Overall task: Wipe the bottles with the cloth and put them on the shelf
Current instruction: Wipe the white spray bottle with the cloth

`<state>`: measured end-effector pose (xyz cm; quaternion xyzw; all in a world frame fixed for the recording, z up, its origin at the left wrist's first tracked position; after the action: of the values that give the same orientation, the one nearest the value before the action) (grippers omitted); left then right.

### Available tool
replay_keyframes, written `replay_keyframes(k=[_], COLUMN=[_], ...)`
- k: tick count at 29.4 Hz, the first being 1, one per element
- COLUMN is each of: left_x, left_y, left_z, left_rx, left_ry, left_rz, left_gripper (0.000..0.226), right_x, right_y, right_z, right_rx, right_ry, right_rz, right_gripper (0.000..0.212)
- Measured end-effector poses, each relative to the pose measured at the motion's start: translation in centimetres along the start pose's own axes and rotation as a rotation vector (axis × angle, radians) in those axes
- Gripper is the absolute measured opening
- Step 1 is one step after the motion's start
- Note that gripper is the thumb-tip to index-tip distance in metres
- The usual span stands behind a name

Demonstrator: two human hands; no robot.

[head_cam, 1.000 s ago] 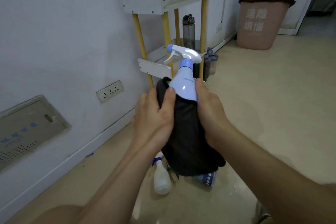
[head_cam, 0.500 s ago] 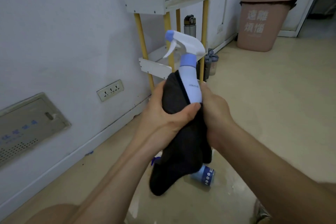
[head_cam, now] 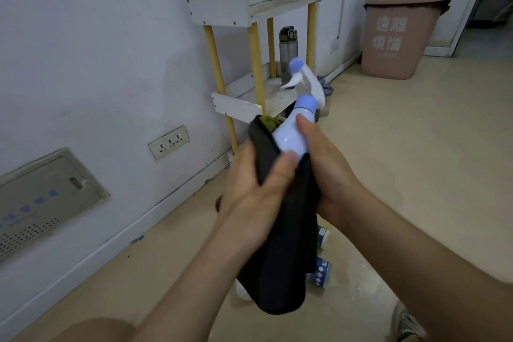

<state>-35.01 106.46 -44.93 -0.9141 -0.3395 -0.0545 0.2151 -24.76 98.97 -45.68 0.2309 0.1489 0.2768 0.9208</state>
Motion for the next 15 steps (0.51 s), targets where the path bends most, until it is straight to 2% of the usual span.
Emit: replay_keyframes(k=[2, 4, 8, 10, 13, 15], left_x=[-0.7, -0.6, 0.1, 0.1, 0.9, 1.5], left_y=[0.8, 0.7, -0.3, -0.4, -0.9, -1.2], left_z=[0.0, 0.2, 0.0, -0.3, -0.2, -0.1], left_rx=[0.025, 0.059, 0.205, 0.088, -0.141, -0.335], left_ry=[0.04, 0.08, 0.221, 0.155, 0.049, -0.074], left_rz=[0.075, 0.075, 0.011, -0.031, -0.243, -0.299], left_gripper=[0.066, 0.085, 0.103, 0.095, 0.063, 0.035], right_x=[-0.1, -0.1, -0.2, -0.1, 0.1, -0.3], right_y=[0.0, 0.1, 0.6, 0.8, 0.8, 1.2], right_z=[0.2, 0.3, 0.4, 0.1, -0.9, -0.9], right_rx=[0.038, 0.085, 0.104, 0.06, -0.386, -0.591], right_ry=[-0.034, -0.038, -0.077, -0.091, -0.233, -0.355], right_rz=[-0.079, -0.131, -0.156, -0.196, -0.302, -0.27], right_gripper=[0.041, 0.039, 0.035, 0.04, 0.057, 0.057])
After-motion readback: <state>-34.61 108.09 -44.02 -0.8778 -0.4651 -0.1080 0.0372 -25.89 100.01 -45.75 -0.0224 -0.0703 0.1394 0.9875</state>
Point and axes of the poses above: each hand's wrist, its own x-axis towards the middle knuckle, its own y-axis out of the palm, z = x × y, the point moved 2 cm from there along x, towards the middle knuckle, and after that the axes turned 7 degrees about x, right-handed, at the moved point
